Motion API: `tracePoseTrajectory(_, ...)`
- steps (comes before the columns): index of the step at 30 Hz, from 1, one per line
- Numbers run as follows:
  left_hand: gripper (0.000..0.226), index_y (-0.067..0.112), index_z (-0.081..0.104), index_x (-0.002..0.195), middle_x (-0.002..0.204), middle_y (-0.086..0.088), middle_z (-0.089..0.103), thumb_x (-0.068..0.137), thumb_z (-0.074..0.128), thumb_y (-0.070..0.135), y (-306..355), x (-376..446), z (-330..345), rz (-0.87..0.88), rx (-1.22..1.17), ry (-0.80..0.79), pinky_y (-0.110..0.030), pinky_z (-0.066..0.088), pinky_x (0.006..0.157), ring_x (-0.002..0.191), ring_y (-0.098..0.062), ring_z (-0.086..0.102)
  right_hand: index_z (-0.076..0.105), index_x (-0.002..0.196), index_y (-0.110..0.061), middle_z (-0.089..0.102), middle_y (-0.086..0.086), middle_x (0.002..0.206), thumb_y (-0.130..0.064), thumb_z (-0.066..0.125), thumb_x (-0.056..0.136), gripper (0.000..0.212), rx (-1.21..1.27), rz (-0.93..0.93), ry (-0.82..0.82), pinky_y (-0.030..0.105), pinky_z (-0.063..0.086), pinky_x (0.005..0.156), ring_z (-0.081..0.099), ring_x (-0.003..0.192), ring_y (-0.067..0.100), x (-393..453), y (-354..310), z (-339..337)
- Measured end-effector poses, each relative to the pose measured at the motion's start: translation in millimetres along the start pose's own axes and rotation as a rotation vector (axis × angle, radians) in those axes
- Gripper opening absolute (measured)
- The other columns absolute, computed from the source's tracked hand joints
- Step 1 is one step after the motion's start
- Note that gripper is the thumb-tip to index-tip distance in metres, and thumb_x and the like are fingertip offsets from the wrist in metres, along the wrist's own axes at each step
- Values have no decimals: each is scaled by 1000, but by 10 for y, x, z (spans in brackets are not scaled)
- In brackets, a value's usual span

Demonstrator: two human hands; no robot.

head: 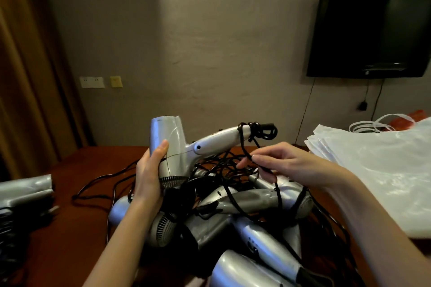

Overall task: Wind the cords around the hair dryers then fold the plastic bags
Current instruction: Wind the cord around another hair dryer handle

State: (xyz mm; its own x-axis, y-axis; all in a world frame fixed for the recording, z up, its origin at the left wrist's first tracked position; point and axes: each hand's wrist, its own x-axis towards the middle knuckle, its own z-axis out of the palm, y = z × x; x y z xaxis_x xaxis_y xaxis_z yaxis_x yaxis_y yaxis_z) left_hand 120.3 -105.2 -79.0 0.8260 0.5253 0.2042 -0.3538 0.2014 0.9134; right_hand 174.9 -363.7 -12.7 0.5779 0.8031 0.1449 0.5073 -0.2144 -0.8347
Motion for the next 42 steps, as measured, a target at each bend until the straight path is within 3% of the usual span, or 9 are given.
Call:
tracePoseTrajectory(3,86,2,61,117,95,-24,69,54,69,60,7,14,-22,-29,-15,-27,-35,54,63,76,-31,67,71,87,-6,38,-1,51,-37,46,90,39,10,74,-18,24,41,64,44,49,9,14,53,3)
tracePoseTrajectory(7,90,0,61,120,101,-27,68,55,67,61,16,3,-29,-55,-24,-67,-34,54,64,77,-30,66,62,65,-4,35,-2,45,-44,54,81,44,48,190,108,19,36,48,38,39,11,18,118,-23)
tracePoseTrajectory(12,46,7,74,97,90,-19,71,77,64,47,52,-43,-13,-72,-59,-135,-37,50,72,73,-26,67,56,54,-13,42,3,47,-63,63,70,53,-132,242,257,24,36,54,40,46,16,-40,128,-116)
tracePoseTrajectory(17,51,7,77,93,92,-23,71,71,65,51,64,-74,-29,-110,-18,-190,-38,51,74,73,-29,68,47,53,-17,35,1,52,-80,69,54,67,-262,240,330,31,22,56,30,52,16,-100,167,-195)
tracePoseTrajectory(20,78,2,67,110,91,-21,70,55,67,58,53,-69,-37,-74,57,-201,-31,54,62,72,-27,67,57,61,-10,40,2,57,-61,80,60,56,-314,228,331,30,22,55,33,57,14,-123,232,-248)
tracePoseTrajectory(24,69,5,66,105,85,-15,72,55,70,52,44,-88,-17,11,112,-246,-34,54,61,70,-26,68,64,70,-8,57,5,60,-27,66,68,20,-99,269,198,19,35,46,47,50,10,-166,226,-286)
tracePoseTrajectory(33,51,29,68,101,92,2,74,57,68,55,43,-153,41,182,325,-324,-31,55,67,82,-17,70,72,77,-5,53,5,61,-34,60,93,35,-444,186,343,28,33,56,44,57,12,-80,-104,-70)
tracePoseTrajectory(37,46,32,68,98,93,1,73,60,67,56,37,-173,40,228,297,-252,-35,55,69,85,-20,70,69,84,-7,58,-3,56,-23,50,98,28,-581,181,227,28,41,56,50,51,8,-151,-307,-14)
tracePoseTrajectory(42,35,42,72,93,93,0,73,61,67,57,48,-210,45,244,268,-207,-38,56,69,85,-22,70,69,99,-6,73,0,79,-5,47,96,22,-601,202,37,25,52,76,69,73,6,-262,-372,-18)
